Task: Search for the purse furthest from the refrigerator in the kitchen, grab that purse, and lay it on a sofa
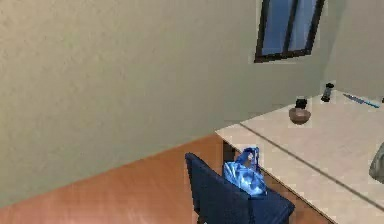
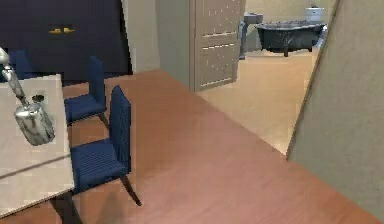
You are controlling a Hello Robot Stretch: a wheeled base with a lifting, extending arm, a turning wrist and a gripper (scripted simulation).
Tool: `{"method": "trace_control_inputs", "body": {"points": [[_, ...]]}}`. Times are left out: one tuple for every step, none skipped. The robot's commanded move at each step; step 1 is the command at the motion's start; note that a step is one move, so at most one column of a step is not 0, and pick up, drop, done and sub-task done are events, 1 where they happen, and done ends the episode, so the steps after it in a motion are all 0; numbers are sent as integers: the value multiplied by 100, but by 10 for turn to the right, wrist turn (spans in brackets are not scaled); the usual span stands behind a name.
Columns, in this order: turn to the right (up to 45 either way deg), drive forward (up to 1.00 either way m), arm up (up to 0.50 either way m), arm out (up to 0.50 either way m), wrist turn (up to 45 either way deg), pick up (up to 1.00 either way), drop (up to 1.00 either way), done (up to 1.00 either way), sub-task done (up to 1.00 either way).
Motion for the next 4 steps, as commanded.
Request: {"method": "trace_control_inputs", "body": {"points": [[-450,0,0,0,0,0,0,0,0],[-240,0,0,0,0,0,0,0,0],[450,0,0,0,0,0,0,0,0],[30,0,0,0,0,0,0,0,0]]}}
